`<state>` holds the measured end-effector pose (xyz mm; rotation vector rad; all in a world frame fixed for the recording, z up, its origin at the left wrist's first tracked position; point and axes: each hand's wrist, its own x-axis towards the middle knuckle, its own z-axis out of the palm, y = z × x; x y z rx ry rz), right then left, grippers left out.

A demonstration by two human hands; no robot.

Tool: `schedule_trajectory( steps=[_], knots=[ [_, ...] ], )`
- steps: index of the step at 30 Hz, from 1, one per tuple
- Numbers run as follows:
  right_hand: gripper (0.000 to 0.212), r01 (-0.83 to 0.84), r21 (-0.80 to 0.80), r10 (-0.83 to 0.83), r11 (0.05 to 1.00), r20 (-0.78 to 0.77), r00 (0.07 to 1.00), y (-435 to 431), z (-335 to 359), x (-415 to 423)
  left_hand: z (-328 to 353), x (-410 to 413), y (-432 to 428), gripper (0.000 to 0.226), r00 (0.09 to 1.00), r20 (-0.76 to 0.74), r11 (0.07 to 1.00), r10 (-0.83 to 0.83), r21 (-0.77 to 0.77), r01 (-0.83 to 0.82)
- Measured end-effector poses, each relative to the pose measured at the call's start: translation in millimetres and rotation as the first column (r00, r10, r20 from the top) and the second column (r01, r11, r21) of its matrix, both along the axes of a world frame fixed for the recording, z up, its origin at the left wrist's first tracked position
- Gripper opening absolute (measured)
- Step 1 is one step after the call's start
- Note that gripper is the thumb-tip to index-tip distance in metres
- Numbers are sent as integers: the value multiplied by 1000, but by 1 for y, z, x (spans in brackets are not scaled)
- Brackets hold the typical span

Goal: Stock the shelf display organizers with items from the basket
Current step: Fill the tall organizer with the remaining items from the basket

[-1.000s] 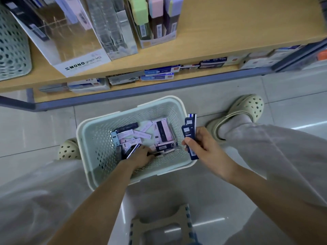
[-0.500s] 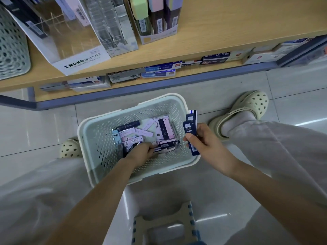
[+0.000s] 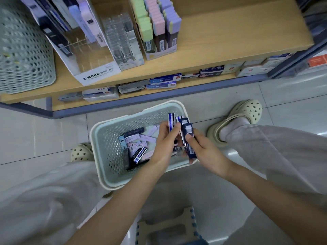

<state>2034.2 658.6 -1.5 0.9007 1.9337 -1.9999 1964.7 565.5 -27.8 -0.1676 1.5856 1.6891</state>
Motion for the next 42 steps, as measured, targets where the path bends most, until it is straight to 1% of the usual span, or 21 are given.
schedule_trajectory(
  steps=[4,7,10,13,16,18,21,23,25,28,31,33,35,37,39,40,42],
  knots=[
    [24,-49,-14,49,999,-25,998,7,16,6,19,0,-2,28,998,-37,998,-54,17,54],
    [25,-138,0,138,990,-51,989,12,28,8,32,-1,-8,25,993,-67,994,-98,51,102],
    [25,-255,65,259,965,-57,964,14,41,7,46,-5,-15,22,991,-49,990,-128,59,131],
    [21,-373,140,382,917,-40,923,15,58,0,62,-9,-23,26,993,-32,988,-112,100,115],
    [22,-427,165,438,889,-40,898,12,75,-9,78,-13,-30,17,992,-110,994,-66,83,75],
    [26,-436,192,455,879,-66,888,6,86,-16,90,-16,-35,13,985,-169,997,16,73,-4],
    [27,-417,284,462,863,-112,880,-7,103,-28,111,-23,-42,13,954,-270,991,130,69,-115],
    [23,-400,346,471,849,-149,869,-17,112,-38,123,-29,-46,9,931,-326,986,165,69,-150],
    [22,-398,364,483,842,-180,857,-27,118,-50,135,-35,-52,8,913,-371,985,171,64,-158],
    [23,-406,279,467,870,-204,860,-39,129,-67,148,-48,-64,15,870,-467,987,157,34,-160],
    [24,-408,170,439,897,-247,864,-49,143,-83,163,-67,-79,12,838,-523,986,154,27,-164],
    [22,-380,144,406,914,-285,868,-54,151,-97,175,-83,-90,9,813,-563,985,151,19,-170],
    [17,-312,148,344,938,-308,887,-59,156,-117,185,-104,-104,6,776,-609,980,162,8,-198],
    [14,-238,235,307,942,-322,896,-62,157,-142,194,-126,-119,13,750,-640,974,168,-12,-228],
    [16,-196,352,316,915,-323,892,-65,155,-170,199,-145,-131,15,751,-635,968,178,-25,-250],
    [17,-194,435,347,879,-307,886,-67,154,-185,201,-152,-137,13,756,-627,966,187,-22,-257],
    [19,-189,603,416,775,-262,871,-72,149,-214,199,-165,-146,10,762,-613,960,210,-17,-278]
  ],
)
